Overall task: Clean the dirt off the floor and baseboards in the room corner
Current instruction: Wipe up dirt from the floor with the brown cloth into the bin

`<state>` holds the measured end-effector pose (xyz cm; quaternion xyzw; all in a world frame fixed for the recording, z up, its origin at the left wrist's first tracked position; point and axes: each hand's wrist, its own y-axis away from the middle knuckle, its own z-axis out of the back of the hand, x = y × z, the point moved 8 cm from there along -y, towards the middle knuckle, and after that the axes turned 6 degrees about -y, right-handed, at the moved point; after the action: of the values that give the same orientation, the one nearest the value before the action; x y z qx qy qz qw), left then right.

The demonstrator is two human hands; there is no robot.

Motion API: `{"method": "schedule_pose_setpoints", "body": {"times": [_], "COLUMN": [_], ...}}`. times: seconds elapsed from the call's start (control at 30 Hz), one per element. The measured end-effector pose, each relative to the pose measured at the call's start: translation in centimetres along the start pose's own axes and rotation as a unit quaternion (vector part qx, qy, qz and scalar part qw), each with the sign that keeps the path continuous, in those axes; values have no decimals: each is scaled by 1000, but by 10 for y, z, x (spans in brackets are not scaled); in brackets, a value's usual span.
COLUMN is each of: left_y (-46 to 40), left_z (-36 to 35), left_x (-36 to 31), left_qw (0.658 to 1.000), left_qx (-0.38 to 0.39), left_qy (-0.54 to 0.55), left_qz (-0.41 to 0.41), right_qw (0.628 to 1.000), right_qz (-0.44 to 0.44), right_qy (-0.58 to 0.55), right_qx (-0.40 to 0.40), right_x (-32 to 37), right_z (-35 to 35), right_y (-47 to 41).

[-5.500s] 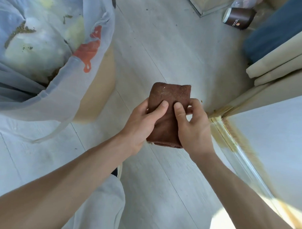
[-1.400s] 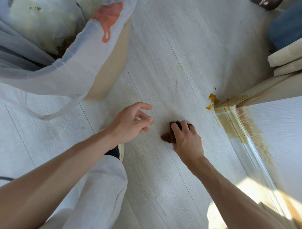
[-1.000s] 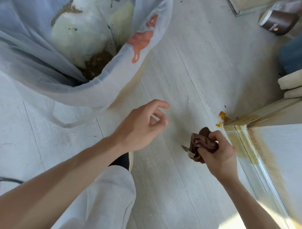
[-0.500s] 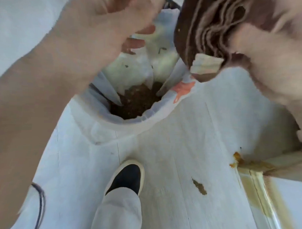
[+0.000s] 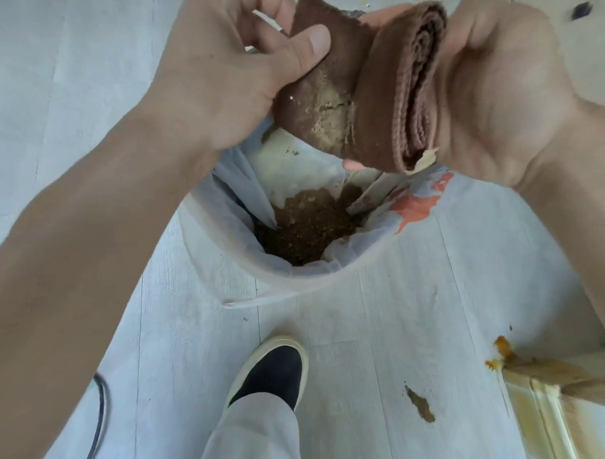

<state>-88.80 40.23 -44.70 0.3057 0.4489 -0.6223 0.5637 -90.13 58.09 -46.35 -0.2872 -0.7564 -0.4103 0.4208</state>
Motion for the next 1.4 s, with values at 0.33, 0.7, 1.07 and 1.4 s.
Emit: {"method": "schedule_pose_setpoints", "body": {"times": [0.33, 0.7, 1.07, 1.4], "left_y": [12, 68, 60, 58], "left_z": [2, -50, -49, -54], "left_x": [-22, -57, -23, -39], "left_qw": [982, 944, 903, 922], "left_qx": [-90, 106, 183, 154], "left_qy": [-154, -290, -385, -356], "left_qz": [-65, -114, 41, -12], "right_qw": [995, 980, 940, 926], "right_qz": [35, 74, 73, 75], "right_qy": [43, 58, 237, 275], "right_qx": [-82, -178, -235, -246], "right_x": [2, 9, 18, 22], "right_z": [9, 16, 17, 19], "right_y": [-8, -1, 16, 22]}}
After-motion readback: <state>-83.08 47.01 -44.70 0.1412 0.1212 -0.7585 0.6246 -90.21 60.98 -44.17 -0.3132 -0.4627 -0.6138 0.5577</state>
